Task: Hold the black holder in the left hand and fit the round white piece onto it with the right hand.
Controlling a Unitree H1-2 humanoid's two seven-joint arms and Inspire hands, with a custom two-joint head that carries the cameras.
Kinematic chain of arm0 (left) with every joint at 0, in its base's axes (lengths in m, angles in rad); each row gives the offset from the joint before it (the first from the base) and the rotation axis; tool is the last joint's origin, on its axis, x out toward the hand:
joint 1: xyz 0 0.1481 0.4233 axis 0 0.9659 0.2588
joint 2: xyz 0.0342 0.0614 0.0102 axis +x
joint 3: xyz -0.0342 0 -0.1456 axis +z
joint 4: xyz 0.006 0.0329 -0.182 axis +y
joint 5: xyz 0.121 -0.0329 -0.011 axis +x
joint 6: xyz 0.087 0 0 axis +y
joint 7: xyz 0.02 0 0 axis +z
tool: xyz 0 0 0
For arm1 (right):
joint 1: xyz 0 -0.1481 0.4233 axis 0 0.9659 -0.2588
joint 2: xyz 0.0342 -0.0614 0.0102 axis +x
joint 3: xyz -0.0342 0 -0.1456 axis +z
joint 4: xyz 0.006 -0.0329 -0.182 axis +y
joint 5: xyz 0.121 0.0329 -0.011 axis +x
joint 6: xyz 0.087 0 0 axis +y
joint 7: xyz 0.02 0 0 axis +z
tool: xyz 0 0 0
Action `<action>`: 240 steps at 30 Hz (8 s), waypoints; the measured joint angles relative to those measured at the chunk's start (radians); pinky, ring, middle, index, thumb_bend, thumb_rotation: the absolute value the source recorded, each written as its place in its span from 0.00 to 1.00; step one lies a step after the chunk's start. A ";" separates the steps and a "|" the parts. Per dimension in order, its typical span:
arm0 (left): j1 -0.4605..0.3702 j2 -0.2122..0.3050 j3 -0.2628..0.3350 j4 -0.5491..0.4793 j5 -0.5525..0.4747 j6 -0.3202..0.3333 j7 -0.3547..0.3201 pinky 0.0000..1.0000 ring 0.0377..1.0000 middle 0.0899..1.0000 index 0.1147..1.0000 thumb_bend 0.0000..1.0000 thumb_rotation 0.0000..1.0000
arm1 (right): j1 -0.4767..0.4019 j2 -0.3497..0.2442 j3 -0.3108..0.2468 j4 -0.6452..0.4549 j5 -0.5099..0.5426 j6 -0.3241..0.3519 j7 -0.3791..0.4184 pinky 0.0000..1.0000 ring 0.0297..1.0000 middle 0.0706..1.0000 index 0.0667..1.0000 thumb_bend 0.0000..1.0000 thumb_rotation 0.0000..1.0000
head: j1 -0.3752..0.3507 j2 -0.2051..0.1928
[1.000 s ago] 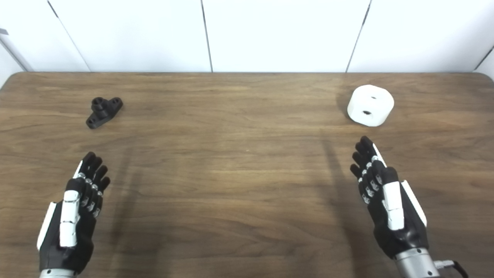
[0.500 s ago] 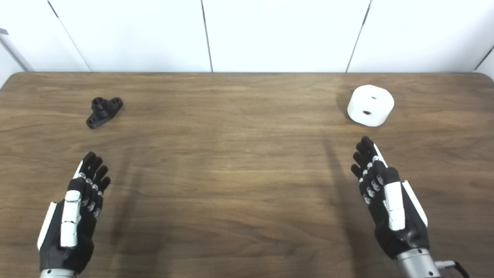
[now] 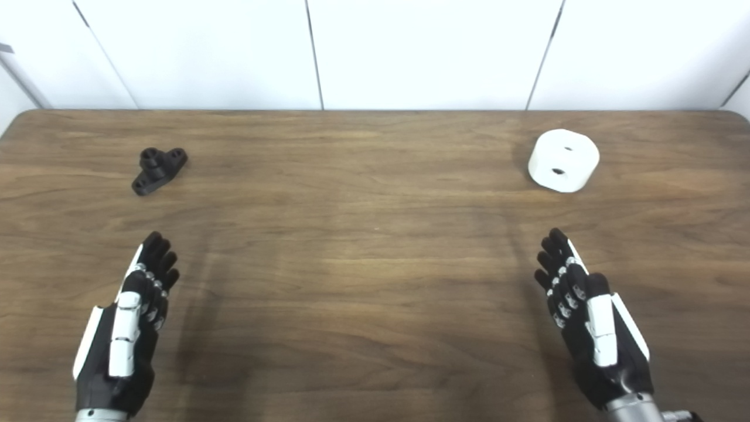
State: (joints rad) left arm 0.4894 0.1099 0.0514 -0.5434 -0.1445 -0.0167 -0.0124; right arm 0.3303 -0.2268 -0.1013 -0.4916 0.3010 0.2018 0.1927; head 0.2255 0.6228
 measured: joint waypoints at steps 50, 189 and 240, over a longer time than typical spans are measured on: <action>0.009 0.001 -0.069 0.034 0.107 -0.013 0.056 0.96 0.99 0.99 0.99 0.52 0.40 | 0.002 -0.016 -0.031 0.076 0.019 -0.056 0.017 1.00 1.00 1.00 1.00 0.63 1.00 | 0.101 -0.110; -0.811 0.256 0.048 0.715 0.962 0.486 -0.082 0.96 0.95 0.89 0.69 0.81 0.38 | 0.058 -0.018 -0.045 0.028 0.011 -0.048 -0.011 1.00 1.00 1.00 1.00 0.61 1.00 | 0.061 -0.035; -0.847 0.277 -0.045 0.755 1.002 0.485 -0.073 0.94 0.93 0.85 0.61 0.80 0.26 | 0.072 -0.018 -0.052 -0.016 0.024 -0.018 -0.022 1.00 1.00 1.00 1.00 0.61 0.99 | 0.049 -0.003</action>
State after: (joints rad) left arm -0.3573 0.3865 0.0060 0.2118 0.8579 0.4687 -0.0853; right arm 0.4021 -0.2445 -0.1538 -0.5075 0.3248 0.1833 0.1709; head 0.2746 0.6197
